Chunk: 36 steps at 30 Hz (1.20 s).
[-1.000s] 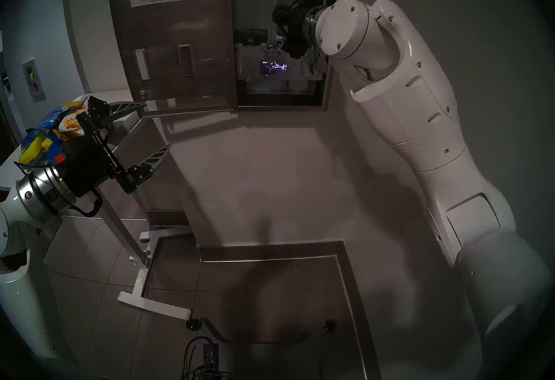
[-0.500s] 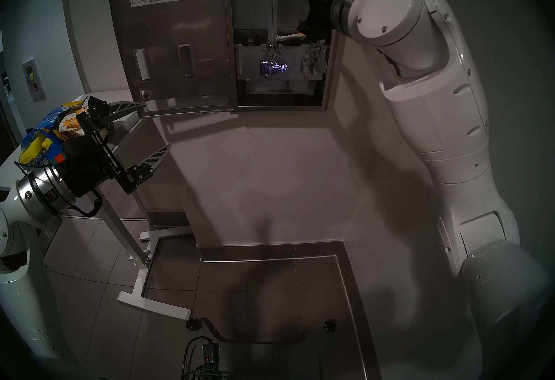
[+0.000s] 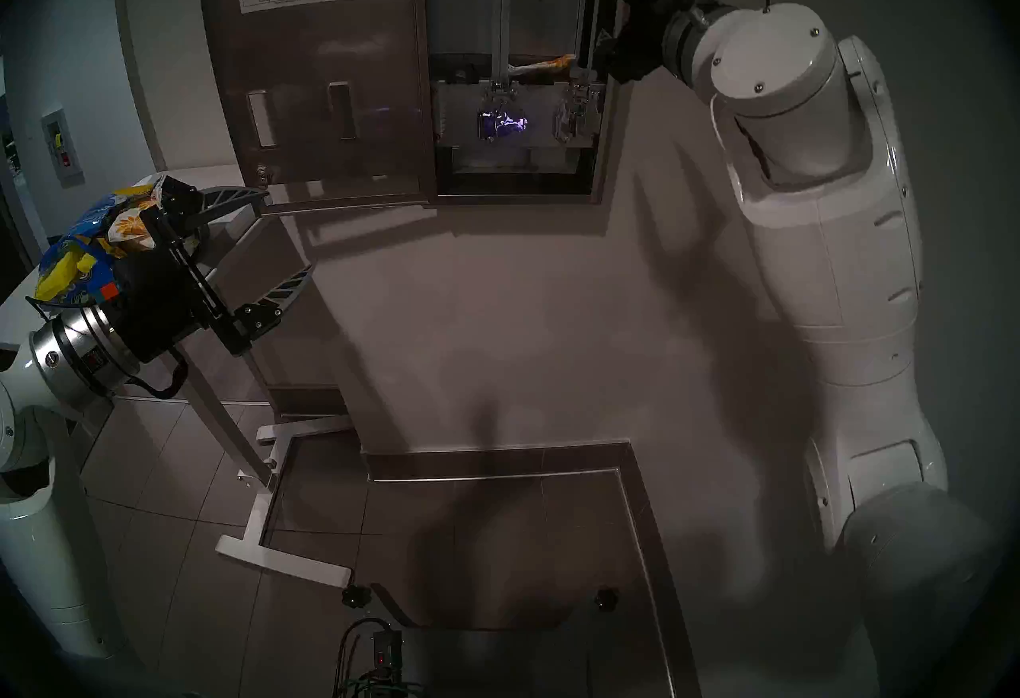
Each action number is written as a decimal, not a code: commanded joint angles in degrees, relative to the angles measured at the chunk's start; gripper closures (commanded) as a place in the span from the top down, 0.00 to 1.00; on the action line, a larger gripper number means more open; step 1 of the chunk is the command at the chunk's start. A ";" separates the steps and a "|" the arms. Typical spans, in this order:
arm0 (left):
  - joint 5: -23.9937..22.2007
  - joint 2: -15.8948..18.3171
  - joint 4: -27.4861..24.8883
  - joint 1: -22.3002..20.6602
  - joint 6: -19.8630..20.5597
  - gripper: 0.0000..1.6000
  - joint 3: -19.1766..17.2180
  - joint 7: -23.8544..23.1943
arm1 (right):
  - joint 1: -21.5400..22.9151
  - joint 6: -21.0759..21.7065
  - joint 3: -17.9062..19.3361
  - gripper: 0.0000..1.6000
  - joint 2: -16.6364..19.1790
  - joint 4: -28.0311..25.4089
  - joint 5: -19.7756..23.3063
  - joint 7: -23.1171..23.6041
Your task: Open the dispenser door, put the pads inside, close the door
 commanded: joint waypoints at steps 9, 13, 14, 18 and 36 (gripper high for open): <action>-0.52 0.12 -0.73 -0.87 0.09 1.00 0.09 0.21 | -12.38 -0.62 7.29 1.00 -6.69 -3.26 1.98 -11.83; -0.53 0.11 -0.73 -0.89 0.10 1.00 0.08 0.21 | -15.07 -1.69 8.29 1.00 -8.15 -3.33 2.63 -14.70; -0.54 0.11 -0.73 -0.89 0.10 1.00 0.08 0.20 | -15.71 -2.11 8.50 1.00 -8.57 -3.36 2.82 -15.42; -0.55 0.11 -0.73 -0.91 0.11 1.00 0.08 0.20 | -17.60 -3.57 9.16 1.00 -9.82 -3.26 3.40 -17.68; -0.57 0.11 -0.73 -0.96 0.15 1.00 0.08 0.17 | -23.48 -7.62 11.20 1.00 -12.95 -2.20 5.14 -23.64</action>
